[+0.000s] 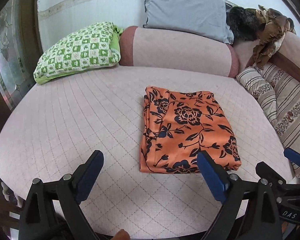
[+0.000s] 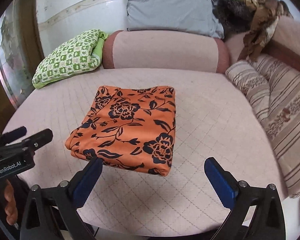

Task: Fold small clothes

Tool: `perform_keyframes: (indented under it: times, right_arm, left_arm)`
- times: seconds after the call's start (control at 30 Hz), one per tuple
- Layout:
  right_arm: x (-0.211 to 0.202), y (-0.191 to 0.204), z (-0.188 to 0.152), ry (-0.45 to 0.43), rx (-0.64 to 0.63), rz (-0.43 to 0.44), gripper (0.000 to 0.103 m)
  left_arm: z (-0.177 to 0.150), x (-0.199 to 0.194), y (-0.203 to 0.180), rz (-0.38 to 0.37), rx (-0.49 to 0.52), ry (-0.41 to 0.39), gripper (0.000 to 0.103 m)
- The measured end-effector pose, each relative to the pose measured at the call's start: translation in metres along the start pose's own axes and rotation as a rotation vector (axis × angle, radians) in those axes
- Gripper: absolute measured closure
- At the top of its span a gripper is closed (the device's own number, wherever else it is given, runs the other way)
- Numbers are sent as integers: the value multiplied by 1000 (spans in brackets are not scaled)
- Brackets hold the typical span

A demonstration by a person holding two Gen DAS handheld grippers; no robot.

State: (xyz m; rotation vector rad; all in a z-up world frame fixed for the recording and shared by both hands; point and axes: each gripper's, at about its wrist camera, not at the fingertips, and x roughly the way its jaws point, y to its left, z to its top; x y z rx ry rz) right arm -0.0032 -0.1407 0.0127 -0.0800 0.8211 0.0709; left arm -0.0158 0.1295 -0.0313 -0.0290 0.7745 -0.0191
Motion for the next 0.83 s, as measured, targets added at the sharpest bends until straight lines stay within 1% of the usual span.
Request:
perform_keyframes:
  times: [0.23, 0.63, 0.77, 0.83]
  right_arm:
    - [-13, 5, 5, -40, -42, -22, 0]
    - [-8, 6, 9, -34, -43, -20, 0]
    - [-4, 7, 13, -29, -45, -16, 0]
    - [-2, 7, 15, -27, -44, -16, 0]
  left_arm:
    - [0, -10, -10, 5, 33, -17, 9]
    - [4, -3, -12, -2, 28, 1, 8]
    - [7, -3, -11, -31, 25, -13, 8]
    - [9, -3, -13, -26, 30, -21, 8]
